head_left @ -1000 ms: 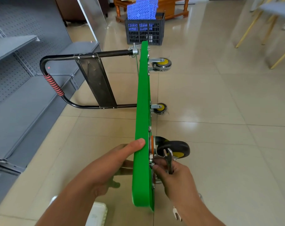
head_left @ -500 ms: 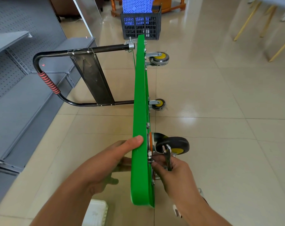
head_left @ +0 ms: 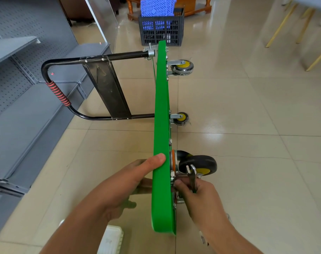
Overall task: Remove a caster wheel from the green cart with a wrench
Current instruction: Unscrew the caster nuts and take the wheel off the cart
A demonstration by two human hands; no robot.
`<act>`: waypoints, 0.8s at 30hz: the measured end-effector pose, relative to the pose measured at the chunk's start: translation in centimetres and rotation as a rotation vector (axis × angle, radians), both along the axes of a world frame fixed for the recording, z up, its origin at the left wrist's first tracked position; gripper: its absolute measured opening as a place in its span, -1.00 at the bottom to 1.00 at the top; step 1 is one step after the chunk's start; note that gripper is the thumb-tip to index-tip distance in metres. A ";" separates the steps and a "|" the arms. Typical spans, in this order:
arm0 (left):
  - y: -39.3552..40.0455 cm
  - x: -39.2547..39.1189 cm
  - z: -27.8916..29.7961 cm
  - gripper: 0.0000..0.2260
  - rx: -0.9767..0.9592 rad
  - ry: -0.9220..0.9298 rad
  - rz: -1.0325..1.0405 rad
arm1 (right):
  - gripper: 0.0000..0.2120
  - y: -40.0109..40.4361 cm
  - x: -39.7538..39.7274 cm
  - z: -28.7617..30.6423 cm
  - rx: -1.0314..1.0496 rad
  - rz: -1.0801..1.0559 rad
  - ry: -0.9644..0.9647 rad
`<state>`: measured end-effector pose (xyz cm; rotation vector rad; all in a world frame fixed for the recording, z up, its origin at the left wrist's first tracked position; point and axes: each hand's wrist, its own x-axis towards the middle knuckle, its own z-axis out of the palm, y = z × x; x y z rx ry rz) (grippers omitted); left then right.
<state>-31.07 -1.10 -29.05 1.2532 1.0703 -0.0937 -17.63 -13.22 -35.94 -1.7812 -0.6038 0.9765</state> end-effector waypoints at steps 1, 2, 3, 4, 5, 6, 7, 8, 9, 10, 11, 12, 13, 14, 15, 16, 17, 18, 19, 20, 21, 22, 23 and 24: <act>0.0 0.0 0.0 -0.14 0.003 0.003 0.000 | -0.84 0.1 0.0 0.0 -0.003 -0.001 0.012; -0.1 0.0 0.1 -0.14 0.006 0.005 0.000 | -0.85 0.1 0.0 0.1 -0.003 0.004 0.021; -0.1 0.1 0.1 -0.13 0.009 0.007 0.000 | -0.85 0.1 -0.1 0.1 -0.002 0.009 0.023; -0.1 0.0 0.2 -0.13 0.010 0.007 0.001 | -0.85 0.1 -0.1 0.1 -0.001 0.015 0.021; -0.1 0.1 0.2 -0.13 0.009 0.006 0.003 | -0.85 0.1 -0.1 0.1 0.000 0.019 0.022; -0.1 0.1 0.2 -0.13 0.008 0.006 0.003 | -0.84 0.1 0.0 0.1 0.002 0.018 0.027; -0.1 0.1 0.2 -0.13 0.007 0.008 0.002 | -0.85 0.0 0.0 0.1 0.002 0.016 0.033; -0.1 0.1 0.1 -0.13 0.007 0.008 0.004 | -0.86 0.0 0.0 0.1 -0.001 0.014 0.036; -0.2 0.0 0.1 -0.12 0.008 0.006 0.006 | -0.87 0.0 0.0 0.0 -0.005 0.012 0.034; -0.2 0.1 0.1 -0.12 0.009 0.005 0.006 | -0.89 -0.1 0.0 0.0 -0.011 0.006 0.028; -0.2 0.1 0.0 -0.11 0.010 0.005 0.008 | -0.89 -0.1 0.0 0.0 -0.018 0.001 0.022; -0.2 0.1 0.0 -0.11 0.010 0.006 0.009 | -0.87 -0.1 0.0 0.0 -0.026 -0.002 0.017; -0.3 0.1 0.0 -0.10 0.009 0.005 0.010 | -0.86 0.0 0.0 0.0 -0.034 -0.002 0.015; -0.3 0.1 0.1 -0.10 0.011 0.004 0.011 | -0.84 0.0 0.0 0.1 -0.041 -0.003 0.023; -0.3 0.1 0.1 -0.10 0.012 0.005 0.011 | -0.83 0.1 0.0 0.3 -0.044 -0.007 0.045; -0.3 0.1 0.1 -0.11 0.013 0.005 0.011 | -0.82 0.1 0.0 0.3 -0.046 -0.013 0.073; -0.4 0.1 0.2 -0.11 0.013 0.005 0.011 | -0.81 0.1 0.1 0.4 -0.049 -0.016 0.090; -0.4 0.1 0.2 -0.12 0.012 0.004 0.010 | -0.81 0.2 0.1 0.4 -0.053 -0.017 0.095; -0.4 0.1 0.2 -0.12 0.012 0.002 0.010 | -0.81 0.2 0.1 0.4 -0.054 -0.014 0.091; -0.4 0.1 0.2 -0.13 0.009 0.001 0.013 | -0.82 0.2 0.1 0.3 -0.055 -0.013 0.086; -0.4 0.1 0.2 -0.14 0.005 0.001 0.017 | -0.84 0.2 0.0 0.3 -0.057 -0.014 0.077; -0.4 0.1 0.2 -0.13 0.005 0.000 0.017 | -0.86 0.2 0.0 0.3 -0.059 -0.014 0.063; -0.4 0.1 0.2 -0.13 0.007 -0.001 0.018 | -0.86 0.2 0.0 0.3 -0.064 -0.006 0.047; -0.5 0.0 0.2 -0.11 0.008 0.000 0.019 | -0.85 0.3 0.0 0.3 -0.073 0.004 0.032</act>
